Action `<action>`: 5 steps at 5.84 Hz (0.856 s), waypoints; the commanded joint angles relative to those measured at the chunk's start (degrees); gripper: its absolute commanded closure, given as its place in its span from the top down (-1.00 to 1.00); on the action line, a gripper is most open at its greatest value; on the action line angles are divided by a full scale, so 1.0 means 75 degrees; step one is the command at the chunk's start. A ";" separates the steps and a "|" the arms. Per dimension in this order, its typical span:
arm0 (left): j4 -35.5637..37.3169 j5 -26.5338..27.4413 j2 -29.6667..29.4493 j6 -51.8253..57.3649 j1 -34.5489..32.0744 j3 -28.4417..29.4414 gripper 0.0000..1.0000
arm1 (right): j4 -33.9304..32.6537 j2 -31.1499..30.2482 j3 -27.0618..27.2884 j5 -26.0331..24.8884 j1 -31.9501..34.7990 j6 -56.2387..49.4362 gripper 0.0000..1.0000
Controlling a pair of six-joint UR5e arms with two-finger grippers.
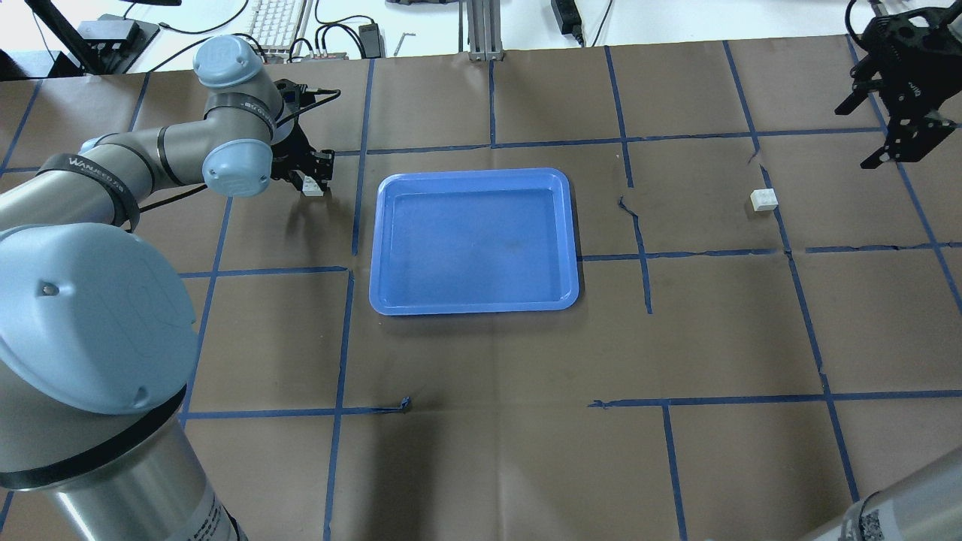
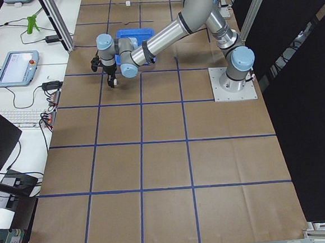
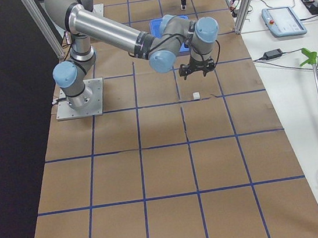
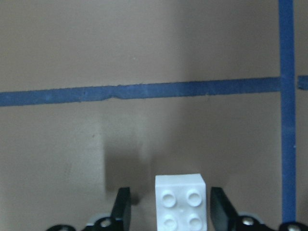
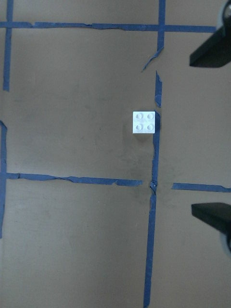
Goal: Assemble white blocks and place on blue tray
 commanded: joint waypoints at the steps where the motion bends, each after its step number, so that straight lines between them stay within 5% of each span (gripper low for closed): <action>1: -0.0066 0.0000 0.0146 0.0026 0.0000 -0.0010 -0.98 | -0.0012 0.0863 0.0051 0.1241 -0.0310 -0.0720 0.99; 5: -0.0137 -0.0011 0.1376 0.3767 -0.1203 -0.1110 -0.99 | -0.0397 0.2167 0.0110 0.2466 -0.0606 -0.1849 0.95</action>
